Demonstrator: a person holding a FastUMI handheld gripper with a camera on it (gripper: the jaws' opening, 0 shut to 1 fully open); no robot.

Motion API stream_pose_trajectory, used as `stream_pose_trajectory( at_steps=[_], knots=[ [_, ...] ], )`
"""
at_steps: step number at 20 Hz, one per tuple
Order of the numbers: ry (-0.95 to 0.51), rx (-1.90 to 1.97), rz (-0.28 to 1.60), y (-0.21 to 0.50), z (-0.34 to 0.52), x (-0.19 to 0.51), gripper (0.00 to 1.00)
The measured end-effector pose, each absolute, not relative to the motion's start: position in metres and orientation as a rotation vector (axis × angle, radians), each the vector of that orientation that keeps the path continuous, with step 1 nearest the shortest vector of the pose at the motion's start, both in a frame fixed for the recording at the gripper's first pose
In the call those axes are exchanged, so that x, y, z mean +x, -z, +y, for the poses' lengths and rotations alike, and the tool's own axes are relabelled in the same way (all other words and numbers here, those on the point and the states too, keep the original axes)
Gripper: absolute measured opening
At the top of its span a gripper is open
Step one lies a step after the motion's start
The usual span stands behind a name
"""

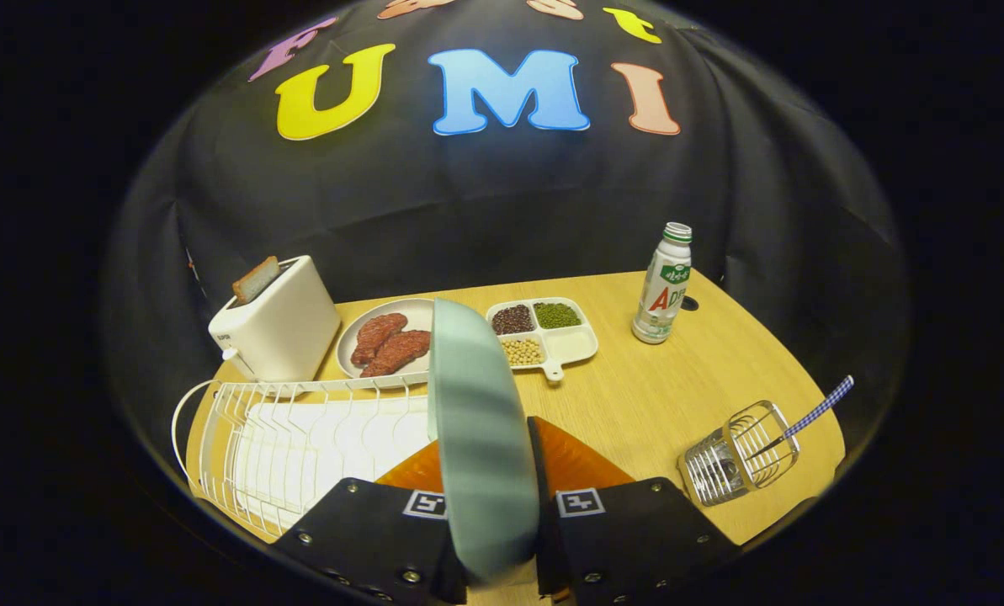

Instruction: Take the plate from the dish rack, then take the spoon from the basket and place it into the plate.

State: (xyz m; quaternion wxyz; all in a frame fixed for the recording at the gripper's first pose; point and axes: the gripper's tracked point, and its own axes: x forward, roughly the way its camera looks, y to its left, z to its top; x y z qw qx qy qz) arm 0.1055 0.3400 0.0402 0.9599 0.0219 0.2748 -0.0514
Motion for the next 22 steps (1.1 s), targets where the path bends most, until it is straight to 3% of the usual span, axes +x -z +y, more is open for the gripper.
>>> stream_pose_trajectory(
  at_steps=[14,22],
  knots=[
    [0.273,-0.263,0.427,-0.111,0.347,0.081,0.3],
    [0.316,-0.271,0.365,-0.145,0.338,0.007,0.3]
  ],
)
